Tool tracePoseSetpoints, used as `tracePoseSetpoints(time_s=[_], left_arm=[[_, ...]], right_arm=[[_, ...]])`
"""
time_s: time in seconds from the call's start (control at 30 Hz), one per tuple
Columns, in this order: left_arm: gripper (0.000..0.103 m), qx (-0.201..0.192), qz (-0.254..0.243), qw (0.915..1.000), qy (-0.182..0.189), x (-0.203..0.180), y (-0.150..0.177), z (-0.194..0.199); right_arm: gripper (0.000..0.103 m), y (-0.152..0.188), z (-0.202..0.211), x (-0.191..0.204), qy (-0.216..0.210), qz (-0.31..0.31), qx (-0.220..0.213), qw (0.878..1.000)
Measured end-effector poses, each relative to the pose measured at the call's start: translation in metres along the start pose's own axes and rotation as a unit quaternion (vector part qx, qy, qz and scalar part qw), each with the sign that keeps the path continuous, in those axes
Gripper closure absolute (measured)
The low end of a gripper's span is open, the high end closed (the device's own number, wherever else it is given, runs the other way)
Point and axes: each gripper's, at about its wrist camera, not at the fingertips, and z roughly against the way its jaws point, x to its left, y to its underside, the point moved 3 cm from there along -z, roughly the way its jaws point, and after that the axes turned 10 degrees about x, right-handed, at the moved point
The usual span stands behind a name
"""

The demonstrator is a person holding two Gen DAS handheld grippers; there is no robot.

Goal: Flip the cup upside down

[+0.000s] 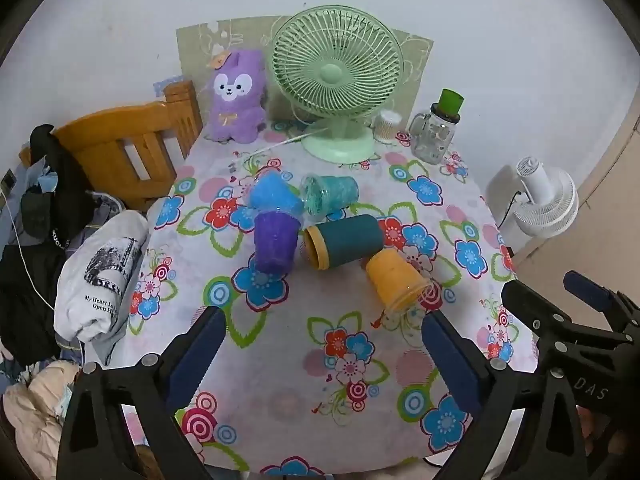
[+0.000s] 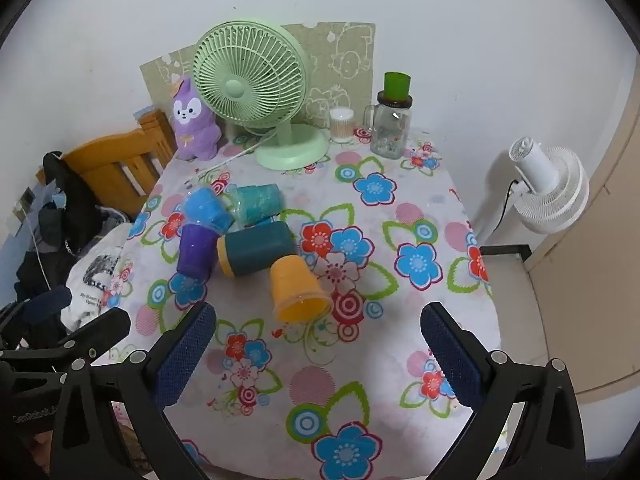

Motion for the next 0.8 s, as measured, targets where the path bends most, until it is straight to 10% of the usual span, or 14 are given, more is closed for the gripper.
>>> tracePoseSetpoints(time_s=[0.8], left_arm=[[0.004, 0.002, 0.000, 1.0000, 0.003, 0.019, -0.009, 0.007]], right_arm=[[0.000, -0.002, -0.006, 0.017, -0.014, 0.005, 0.018, 1.000]])
